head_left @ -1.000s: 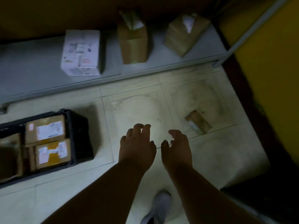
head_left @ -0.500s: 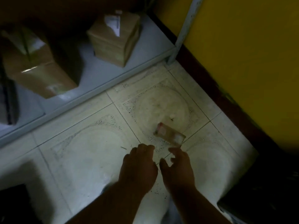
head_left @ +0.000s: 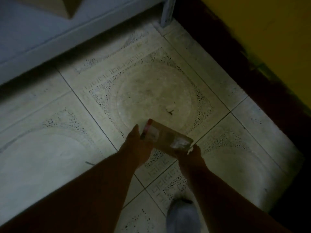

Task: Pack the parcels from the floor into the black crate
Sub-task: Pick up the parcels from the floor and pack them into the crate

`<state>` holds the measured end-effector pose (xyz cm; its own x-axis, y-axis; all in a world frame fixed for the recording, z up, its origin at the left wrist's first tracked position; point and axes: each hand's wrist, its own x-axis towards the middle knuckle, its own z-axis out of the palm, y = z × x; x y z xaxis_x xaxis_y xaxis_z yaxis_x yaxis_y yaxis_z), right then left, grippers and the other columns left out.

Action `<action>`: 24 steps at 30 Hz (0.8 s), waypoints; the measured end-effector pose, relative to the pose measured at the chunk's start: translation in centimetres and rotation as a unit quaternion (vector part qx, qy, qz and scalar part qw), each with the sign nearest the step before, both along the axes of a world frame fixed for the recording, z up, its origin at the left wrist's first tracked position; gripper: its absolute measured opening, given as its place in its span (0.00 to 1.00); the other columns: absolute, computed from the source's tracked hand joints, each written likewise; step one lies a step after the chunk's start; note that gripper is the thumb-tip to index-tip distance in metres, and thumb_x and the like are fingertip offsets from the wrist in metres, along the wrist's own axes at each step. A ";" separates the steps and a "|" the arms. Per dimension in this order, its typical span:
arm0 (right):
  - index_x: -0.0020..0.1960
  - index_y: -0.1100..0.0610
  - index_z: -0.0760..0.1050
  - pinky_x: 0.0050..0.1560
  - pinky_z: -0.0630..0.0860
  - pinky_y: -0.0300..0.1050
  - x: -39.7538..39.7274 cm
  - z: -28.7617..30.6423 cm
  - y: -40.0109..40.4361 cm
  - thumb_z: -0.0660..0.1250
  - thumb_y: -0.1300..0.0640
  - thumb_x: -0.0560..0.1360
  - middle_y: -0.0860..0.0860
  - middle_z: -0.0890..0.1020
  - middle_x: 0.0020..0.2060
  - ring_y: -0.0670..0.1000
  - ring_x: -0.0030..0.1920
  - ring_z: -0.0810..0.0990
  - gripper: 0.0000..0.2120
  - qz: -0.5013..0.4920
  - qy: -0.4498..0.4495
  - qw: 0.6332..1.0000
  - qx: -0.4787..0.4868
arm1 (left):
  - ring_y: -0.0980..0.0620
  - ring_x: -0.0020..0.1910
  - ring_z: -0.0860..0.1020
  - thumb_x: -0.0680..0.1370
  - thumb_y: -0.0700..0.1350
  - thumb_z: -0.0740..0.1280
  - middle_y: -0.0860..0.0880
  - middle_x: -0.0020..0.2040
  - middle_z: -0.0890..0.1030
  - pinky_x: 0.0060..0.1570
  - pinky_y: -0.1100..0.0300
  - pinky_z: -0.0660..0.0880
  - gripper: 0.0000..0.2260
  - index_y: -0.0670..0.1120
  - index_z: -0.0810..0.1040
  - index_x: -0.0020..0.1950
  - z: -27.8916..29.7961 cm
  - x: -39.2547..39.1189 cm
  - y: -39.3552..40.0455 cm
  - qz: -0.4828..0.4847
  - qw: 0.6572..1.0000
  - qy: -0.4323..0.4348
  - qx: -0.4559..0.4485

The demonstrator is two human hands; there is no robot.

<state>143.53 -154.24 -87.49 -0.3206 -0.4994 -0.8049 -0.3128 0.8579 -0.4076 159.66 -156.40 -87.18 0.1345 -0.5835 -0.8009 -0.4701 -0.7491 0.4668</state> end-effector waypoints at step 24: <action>0.57 0.49 0.78 0.30 0.67 0.42 25.6 30.7 3.0 0.69 0.36 0.70 0.54 0.85 0.44 0.50 0.32 0.72 0.23 0.225 -0.336 0.914 0.035 | 0.48 0.51 0.80 0.74 0.53 0.70 0.49 0.57 0.78 0.50 0.52 0.81 0.15 0.58 0.74 0.61 33.6 27.7 5.8 0.287 0.929 -0.070 -0.224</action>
